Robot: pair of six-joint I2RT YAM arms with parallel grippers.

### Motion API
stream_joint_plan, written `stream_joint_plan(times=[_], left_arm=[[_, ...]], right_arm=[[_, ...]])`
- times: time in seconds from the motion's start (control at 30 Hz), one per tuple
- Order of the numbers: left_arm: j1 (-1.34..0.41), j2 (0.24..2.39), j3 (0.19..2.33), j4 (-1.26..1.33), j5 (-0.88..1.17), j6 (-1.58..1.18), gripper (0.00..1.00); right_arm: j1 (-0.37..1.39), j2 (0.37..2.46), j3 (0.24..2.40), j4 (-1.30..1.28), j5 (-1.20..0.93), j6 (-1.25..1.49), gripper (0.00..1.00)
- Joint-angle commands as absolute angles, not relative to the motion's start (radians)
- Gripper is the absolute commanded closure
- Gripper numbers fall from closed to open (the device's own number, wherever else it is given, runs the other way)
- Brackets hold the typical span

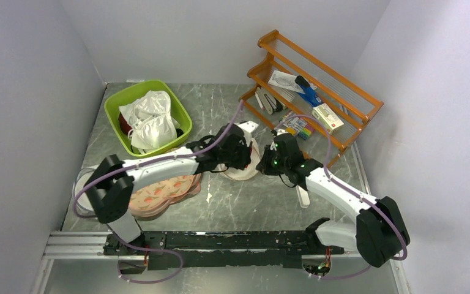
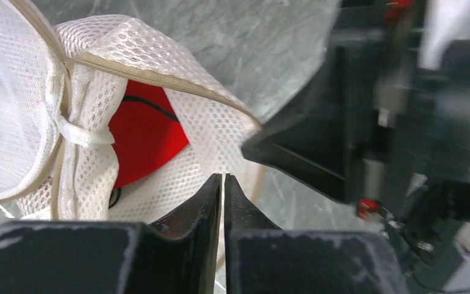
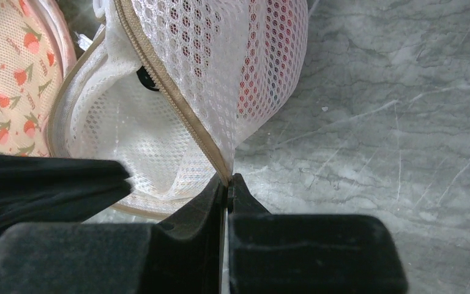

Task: Unzip the laundry bag and remove the bra

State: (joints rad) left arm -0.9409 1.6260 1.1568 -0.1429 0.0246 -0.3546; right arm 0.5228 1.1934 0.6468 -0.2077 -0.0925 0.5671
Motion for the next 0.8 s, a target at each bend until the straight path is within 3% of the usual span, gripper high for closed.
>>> stream_joint_plan(times=[0.0, 0.17, 0.47, 0.77], left_arm=[[-0.956, 1.723, 1.249, -0.218, -0.146, -0.335, 0.86], [-0.956, 1.823, 1.299, -0.218, -0.194, -0.36, 0.93], [-0.913, 1.897, 1.294, -0.11, -0.199, -0.492, 0.83], [-0.883, 1.921, 1.279, 0.037, -0.141, -0.554, 0.57]], right_arm=[[0.518, 1.152, 0.65, -0.225, -0.068, 0.573, 1.0], [0.518, 1.138, 0.645, -0.214, -0.072, 0.578, 1.0], [0.518, 1.133, 0.64, -0.204, -0.079, 0.578, 1.0], [0.518, 1.126, 0.635, -0.192, -0.098, 0.59, 1.0]])
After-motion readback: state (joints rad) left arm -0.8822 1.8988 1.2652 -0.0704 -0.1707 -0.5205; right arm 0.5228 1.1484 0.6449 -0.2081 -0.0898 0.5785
